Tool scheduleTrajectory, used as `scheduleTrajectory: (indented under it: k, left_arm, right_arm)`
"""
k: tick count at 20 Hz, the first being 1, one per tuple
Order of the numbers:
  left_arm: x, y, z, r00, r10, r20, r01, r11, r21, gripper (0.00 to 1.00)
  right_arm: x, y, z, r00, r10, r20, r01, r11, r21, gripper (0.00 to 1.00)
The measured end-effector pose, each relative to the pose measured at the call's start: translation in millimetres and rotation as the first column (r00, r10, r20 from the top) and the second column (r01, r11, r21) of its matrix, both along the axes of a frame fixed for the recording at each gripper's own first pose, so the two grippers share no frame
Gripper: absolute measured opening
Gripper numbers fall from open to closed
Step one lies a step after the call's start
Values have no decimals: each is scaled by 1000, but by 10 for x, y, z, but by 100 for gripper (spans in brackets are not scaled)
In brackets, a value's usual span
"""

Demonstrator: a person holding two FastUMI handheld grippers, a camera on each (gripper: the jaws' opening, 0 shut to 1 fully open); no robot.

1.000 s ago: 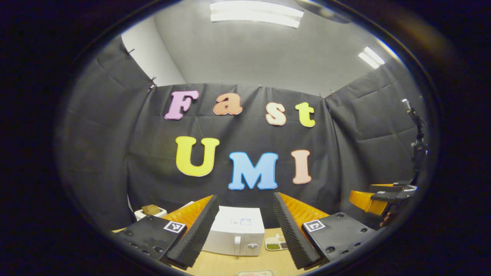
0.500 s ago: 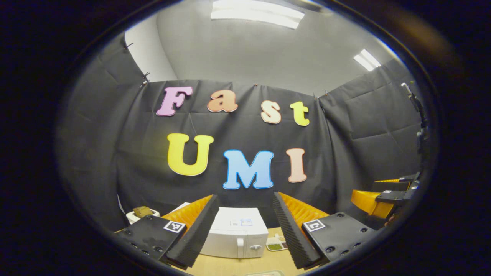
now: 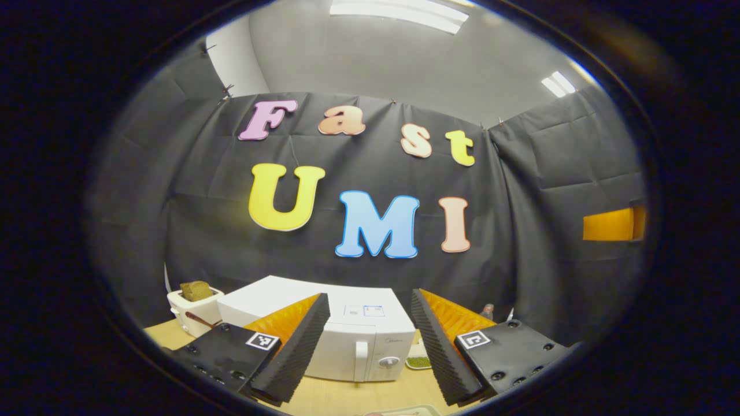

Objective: Open the microwave oven with the left hand, put the food in, and close the microwave oven.

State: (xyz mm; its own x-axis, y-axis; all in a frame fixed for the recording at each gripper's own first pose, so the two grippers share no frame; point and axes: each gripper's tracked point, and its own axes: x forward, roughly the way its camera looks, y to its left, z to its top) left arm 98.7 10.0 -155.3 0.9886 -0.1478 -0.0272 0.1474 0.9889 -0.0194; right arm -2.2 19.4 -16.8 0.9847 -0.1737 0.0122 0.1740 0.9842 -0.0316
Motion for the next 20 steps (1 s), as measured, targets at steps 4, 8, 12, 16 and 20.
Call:
scheduleTrajectory:
  k: [4,8,12,16,20]
  left_arm:
    - [335,-69,-751,999,-1,-42,4,998,59,96]
    - [617,-56,-1523,990,30,-136,-29,999,15,99]
    - [889,-123,-1997,982,35,-185,-29,999,34,94]
    - [1022,-164,-2329,973,7,-232,9,998,67,93]
    - [1162,-85,-2518,964,34,-265,-22,999,49,79]
  right_arm:
    - [5,-18,-284,996,30,-80,-29,1000,8,95]
    - [-56,-171,-560,989,4,-147,-7,1000,-22,96]
    - [-171,-254,-788,977,-22,-212,22,1000,-6,96]
    - [-193,-327,-820,974,-47,-220,47,999,-7,96]
    - [-241,-370,-915,967,-61,-246,59,998,-17,95]
